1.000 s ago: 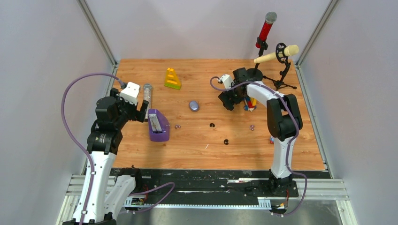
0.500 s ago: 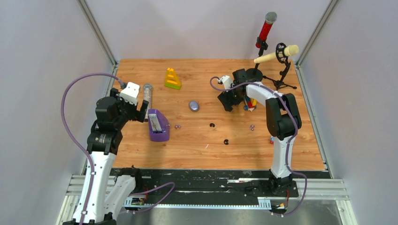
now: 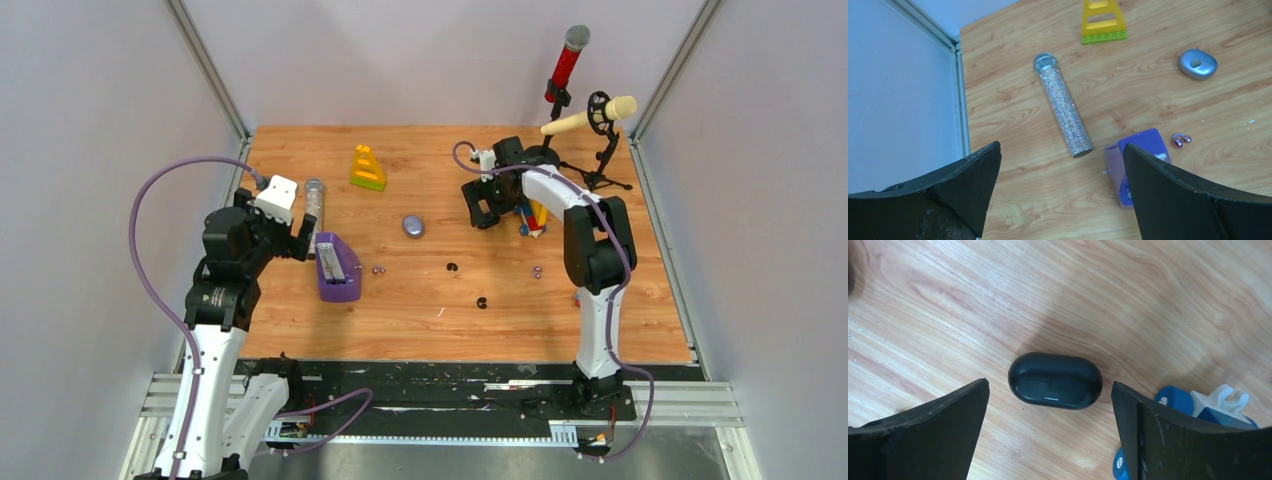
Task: Insert the wireless bluetooth earbuds into the charging case
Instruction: Pick up the charging case at the center of the board.
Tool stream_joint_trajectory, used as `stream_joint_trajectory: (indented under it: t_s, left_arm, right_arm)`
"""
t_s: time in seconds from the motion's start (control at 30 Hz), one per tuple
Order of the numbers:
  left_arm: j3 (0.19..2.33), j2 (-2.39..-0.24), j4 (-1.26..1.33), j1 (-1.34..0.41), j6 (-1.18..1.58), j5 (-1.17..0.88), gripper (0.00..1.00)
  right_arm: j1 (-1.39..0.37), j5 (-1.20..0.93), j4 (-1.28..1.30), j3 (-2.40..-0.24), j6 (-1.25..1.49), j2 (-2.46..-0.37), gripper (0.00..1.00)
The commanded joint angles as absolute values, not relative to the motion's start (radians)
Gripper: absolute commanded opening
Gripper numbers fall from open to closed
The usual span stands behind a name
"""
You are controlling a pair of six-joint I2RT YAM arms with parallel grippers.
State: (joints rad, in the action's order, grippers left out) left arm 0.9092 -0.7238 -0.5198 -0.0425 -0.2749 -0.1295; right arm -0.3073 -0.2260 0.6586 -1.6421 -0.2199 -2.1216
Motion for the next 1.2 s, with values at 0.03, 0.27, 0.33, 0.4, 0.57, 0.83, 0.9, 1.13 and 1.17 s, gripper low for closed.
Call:
stream_joint_trajectory:
  t_s: [0.03, 0.27, 0.33, 0.4, 0.57, 0.83, 0.9, 1.13, 1.17]
  left_arm:
    - [0.91, -0.711, -0.483, -0.035, -0.271, -0.133, 1.0]
    - [0.908, -0.71, -0.482, -0.035, -0.271, -0.136, 1.0]
    - [0.908, -0.71, -0.482, -0.035, -0.272, -0.136, 1.0]
    - [0.908, -0.709, -0.482, -0.035, -0.273, -0.136, 1.0]
    - [0.908, -0.704, -0.483, -0.035, -0.271, -0.136, 1.0]
    - [0.908, -0.7, -0.483, -0.034, -0.273, -0.135, 1.0]
    - [0.908, -0.7, -0.483, -0.034, -0.273, -0.135, 1.0]
    - [0.909, -0.701, -0.48, -0.034, -0.273, -0.142, 1.0]
    - [0.91, -0.701, -0.478, -0.035, -0.274, -0.135, 1.0]
  right_arm:
    - [-0.311, -0.181, 0.687, -1.686, -0.1, -2.151, 0.94]
    - [-0.315, -0.147, 0.688, -1.665, -0.088, -2.163, 0.89]
    - [-0.319, -0.144, 0.688, -1.663, -0.087, -2.172, 0.87]
    - [-0.324, -0.132, 0.687, -1.668, -0.087, -2.183, 0.84]
    - [-0.34, -0.117, 0.686, -1.671, -0.102, -2.192, 0.8]
    - [-0.356, -0.09, 0.664, -1.656, -0.131, -2.189, 0.75]
    - [-0.358, -0.088, 0.658, -1.65, -0.137, -2.189, 0.7]
    - [-0.359, -0.066, 0.645, -1.641, -0.168, -2.158, 0.56]
    - [-0.359, -0.066, 0.644, -1.638, -0.175, -2.144, 0.56]
